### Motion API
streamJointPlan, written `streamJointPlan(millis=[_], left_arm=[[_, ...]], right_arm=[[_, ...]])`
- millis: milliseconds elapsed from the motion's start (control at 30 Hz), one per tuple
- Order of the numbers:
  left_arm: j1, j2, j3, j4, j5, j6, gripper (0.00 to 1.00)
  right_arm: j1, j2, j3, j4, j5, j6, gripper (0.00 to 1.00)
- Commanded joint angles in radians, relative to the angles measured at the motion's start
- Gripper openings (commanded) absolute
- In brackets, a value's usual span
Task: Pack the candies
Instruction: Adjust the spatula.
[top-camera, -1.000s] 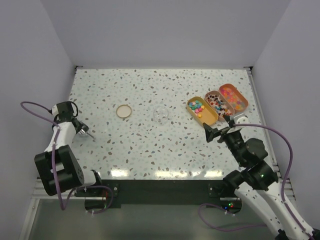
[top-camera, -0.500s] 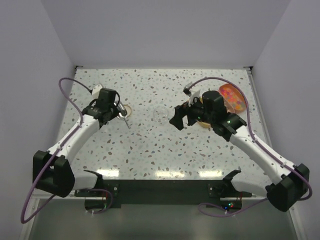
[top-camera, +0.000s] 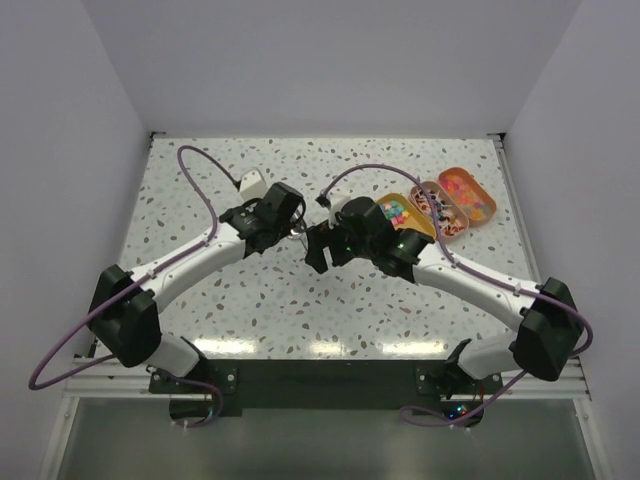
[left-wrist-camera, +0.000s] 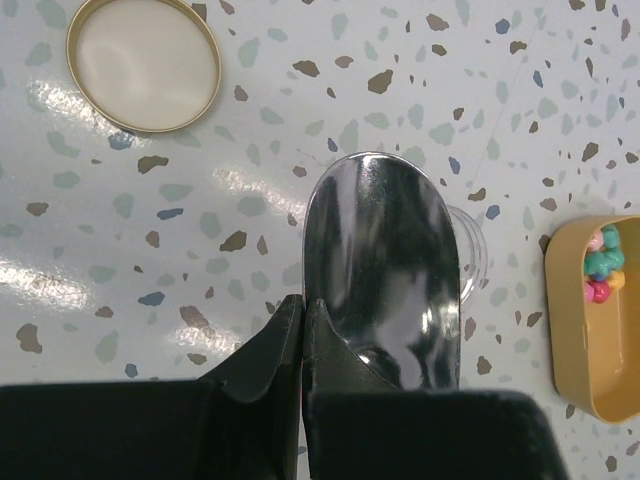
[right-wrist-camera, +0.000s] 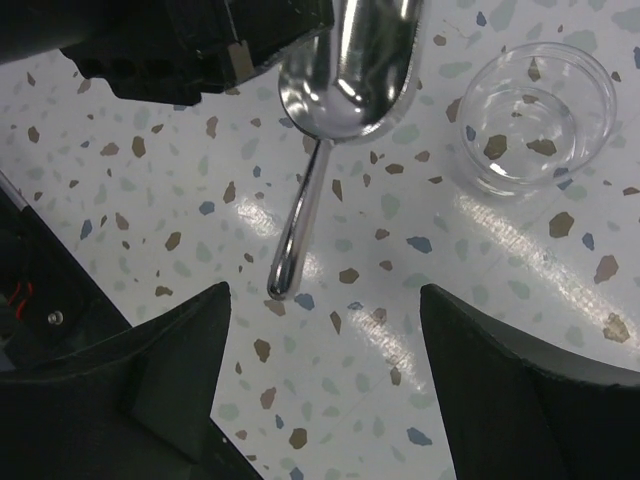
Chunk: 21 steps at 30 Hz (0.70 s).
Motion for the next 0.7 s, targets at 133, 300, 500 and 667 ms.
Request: streamJointPlan(millis=[133,300,500,667], left_arm=[[-0.045,0.027,0.078,-0.021,-0.087,-0.076,0.0],[-0.058,0.024,0.084,-0.029,-0.095,-0.087,0.0],[-0.09,0.022,0.088,-0.041,-0.117,-0.113,0.0],[-0.11,0.024,0.094,-0.055,-0.129,-0.121,0.0]], right_arm=[[0.048,0.039,0.003,0.177,0.129,0.053,0.7],[0.052,0.07,-0.019,0.217,0.143,0.053,0.6],[0.055,0.101,-0.037,0.257,0.14,0.053,0.52],[0.055,0.111,-0.05,0.272,0.166,0.048,0.33]])
